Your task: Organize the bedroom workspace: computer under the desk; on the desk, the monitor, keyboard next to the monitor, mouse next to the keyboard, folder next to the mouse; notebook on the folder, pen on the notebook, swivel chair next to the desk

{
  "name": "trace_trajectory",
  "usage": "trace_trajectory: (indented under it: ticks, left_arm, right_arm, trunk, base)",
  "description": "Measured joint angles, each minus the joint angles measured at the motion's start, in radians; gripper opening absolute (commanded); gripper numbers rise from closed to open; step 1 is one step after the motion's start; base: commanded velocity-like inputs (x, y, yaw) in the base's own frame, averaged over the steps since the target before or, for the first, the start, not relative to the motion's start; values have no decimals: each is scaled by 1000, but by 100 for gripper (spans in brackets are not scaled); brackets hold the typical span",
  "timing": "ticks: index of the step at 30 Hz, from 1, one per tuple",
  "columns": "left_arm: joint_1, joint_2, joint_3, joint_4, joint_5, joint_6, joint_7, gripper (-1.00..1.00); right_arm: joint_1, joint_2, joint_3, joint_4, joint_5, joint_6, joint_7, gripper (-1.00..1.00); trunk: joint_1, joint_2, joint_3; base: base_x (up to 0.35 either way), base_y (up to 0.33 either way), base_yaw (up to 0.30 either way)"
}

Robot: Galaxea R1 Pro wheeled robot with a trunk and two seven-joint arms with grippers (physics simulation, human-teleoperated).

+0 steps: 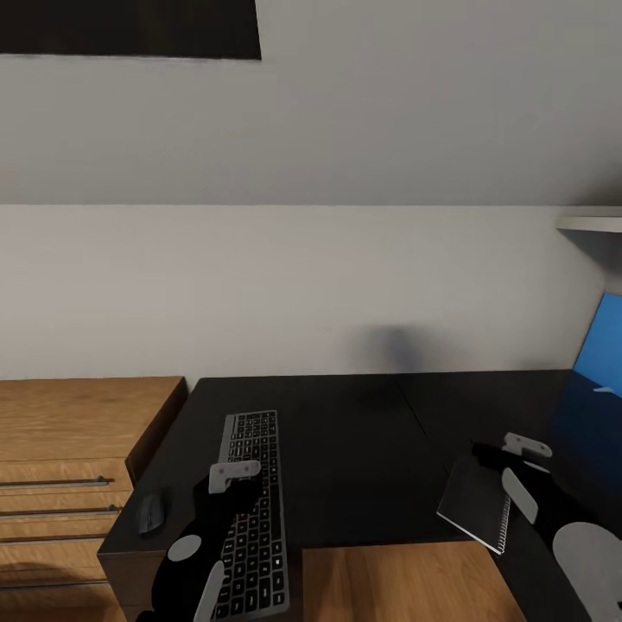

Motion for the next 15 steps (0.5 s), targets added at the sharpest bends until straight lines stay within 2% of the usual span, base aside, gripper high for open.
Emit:
trace_trajectory:
  ticks: [7, 10, 13, 15]
  left_arm:
    - [0, 0, 1, 0, -2, 0, 2, 100]
    - [0, 0, 0, 0, -1, 0, 2, 100]
    - [0, 0, 0, 0, -1, 0, 2, 100]
    - [0, 0, 0, 0, 0, -1, 2, 100]
  right_arm:
    - [-2, 4, 0, 2, -1, 56, -4, 100]
    - [-3, 3, 0, 1, -8, 103, -8, 100]
    - [-3, 2, -1, 2, -24, 119, -9, 100]
    - [-4, -1, -16, 2, -33, 157, -20, 100]
  trunk:
    - [0, 0, 0]
    - [0, 0, 0]
    - [0, 0, 0]
    - [0, 0, 0]
  base:
    - [141, 0, 0]
    - [42, 0, 0]
    - [9, 0, 0]
    - [0, 0, 0]
